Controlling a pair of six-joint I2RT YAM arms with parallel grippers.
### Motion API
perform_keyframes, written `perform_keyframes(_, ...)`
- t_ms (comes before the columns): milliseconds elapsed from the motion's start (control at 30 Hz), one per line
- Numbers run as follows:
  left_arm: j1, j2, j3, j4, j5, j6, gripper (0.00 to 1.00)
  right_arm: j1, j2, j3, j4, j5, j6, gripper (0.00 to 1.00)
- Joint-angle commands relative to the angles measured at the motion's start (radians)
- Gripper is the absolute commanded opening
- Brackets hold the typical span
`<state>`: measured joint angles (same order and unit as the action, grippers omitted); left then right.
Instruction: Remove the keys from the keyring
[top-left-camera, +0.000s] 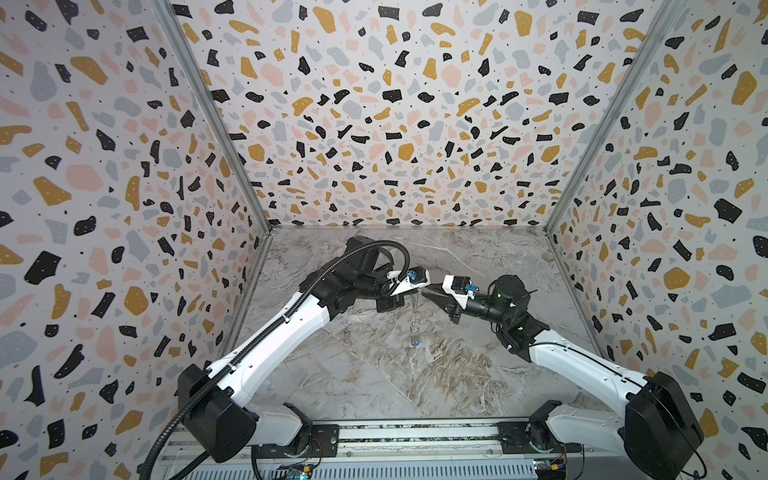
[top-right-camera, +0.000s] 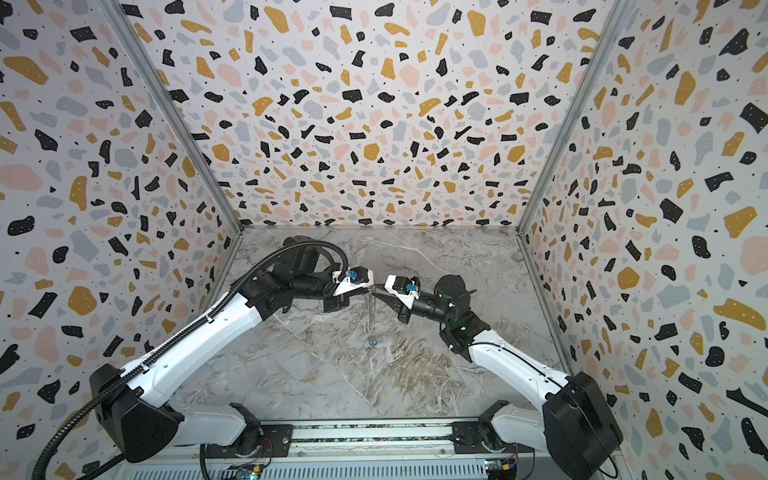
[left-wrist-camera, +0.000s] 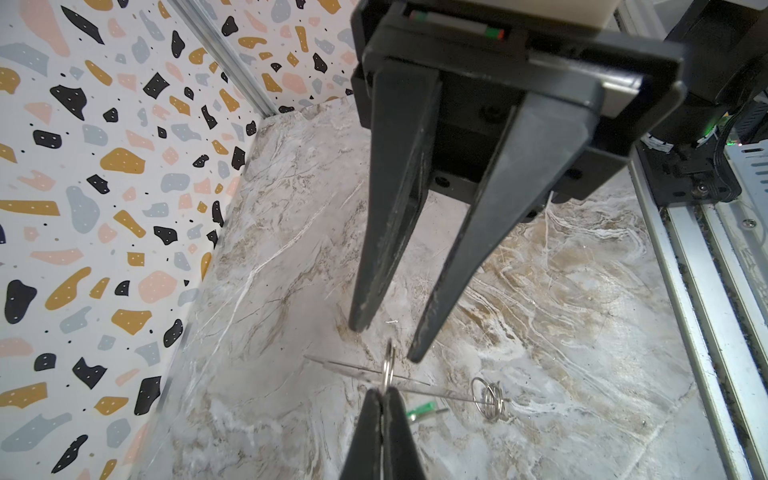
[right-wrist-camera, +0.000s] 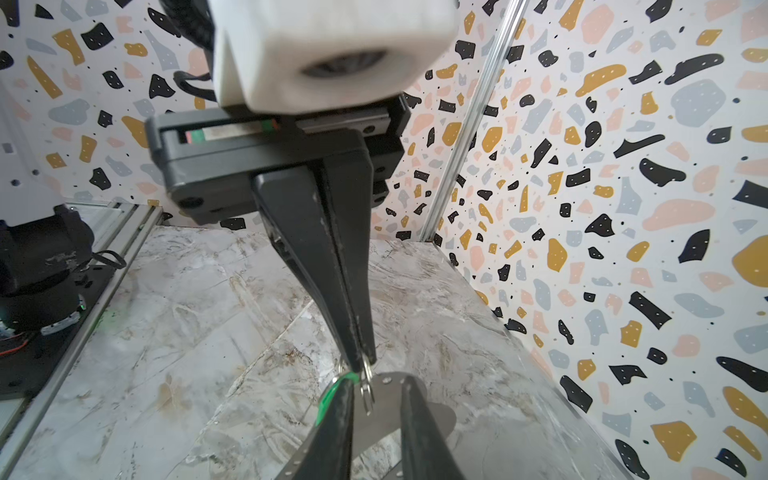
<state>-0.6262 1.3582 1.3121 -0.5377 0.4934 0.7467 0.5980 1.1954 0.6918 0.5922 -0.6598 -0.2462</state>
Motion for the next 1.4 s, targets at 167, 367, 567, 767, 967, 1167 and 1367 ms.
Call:
perform_keyframes(167,-0.025,-0.002,0.047,-0.022,-0.040,0.025,0.00,-0.010,0.010,0.047,-0.024,-0.048,0.005,0.19)
perform_keyframes(367,-0.032,-0.002,0.049,-0.021,-0.043,0.028,0.00,-0.009,0.027,0.055,-0.038,-0.067,0.010,0.17)
perform_keyframes(567,-0.033,-0.001,0.052,-0.021,-0.041,0.034,0.00,-0.010,0.031,0.055,-0.044,-0.073,0.009,0.11)
perform_keyframes(767,-0.034,0.001,0.053,-0.023,-0.036,0.044,0.00,-0.011,0.028,0.052,-0.030,-0.078,0.012,0.02)
perform_keyframes(967,-0.026,-0.021,0.013,0.031,-0.134,0.002,0.25,-0.011,0.026,0.036,0.015,-0.084,0.031,0.00)
perform_keyframes(1167,0.063,-0.134,-0.123,0.247,-0.054,-0.148,0.41,-0.011,0.029,0.005,0.132,-0.090,0.090,0.00)
perform_keyframes(1367,0.082,-0.204,-0.296,0.488,0.071,-0.311,0.47,-0.010,0.043,-0.020,0.247,-0.099,0.157,0.00)
